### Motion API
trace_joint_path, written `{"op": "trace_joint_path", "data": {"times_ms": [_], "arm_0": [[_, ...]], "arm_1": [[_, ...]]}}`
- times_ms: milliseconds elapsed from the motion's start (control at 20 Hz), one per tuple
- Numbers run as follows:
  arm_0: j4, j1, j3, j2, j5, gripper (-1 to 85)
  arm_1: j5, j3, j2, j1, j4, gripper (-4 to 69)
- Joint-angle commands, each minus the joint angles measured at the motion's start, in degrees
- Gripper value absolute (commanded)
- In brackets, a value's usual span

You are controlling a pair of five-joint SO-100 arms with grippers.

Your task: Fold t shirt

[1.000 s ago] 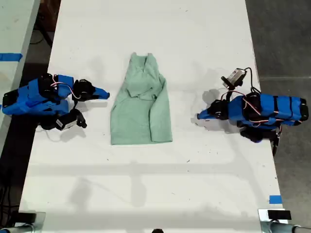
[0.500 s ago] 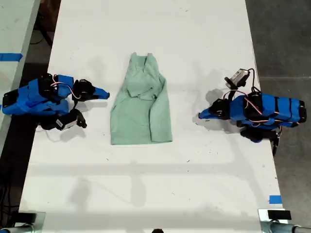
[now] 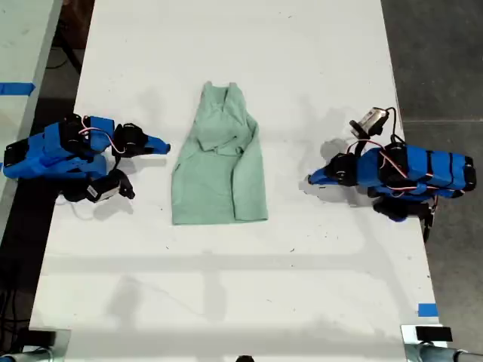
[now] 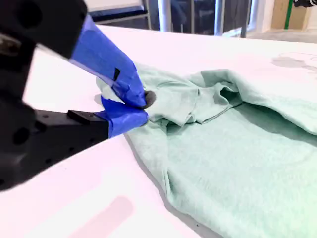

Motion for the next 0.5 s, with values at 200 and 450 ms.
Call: {"op": "trace_joint_path", "data": {"times_ms": [200, 450], "arm_0": [[-0.5, 0.9, 0.0, 0.5, 0.4, -0.1], [-0.5, 0.9, 0.0, 0.5, 0.4, -0.1]], "arm_1": [[1.6, 3.2, 0.9, 2.0, 1.5, 2.1], [1.8, 3.2, 0.9, 2.5, 1.8, 2.1]]}}
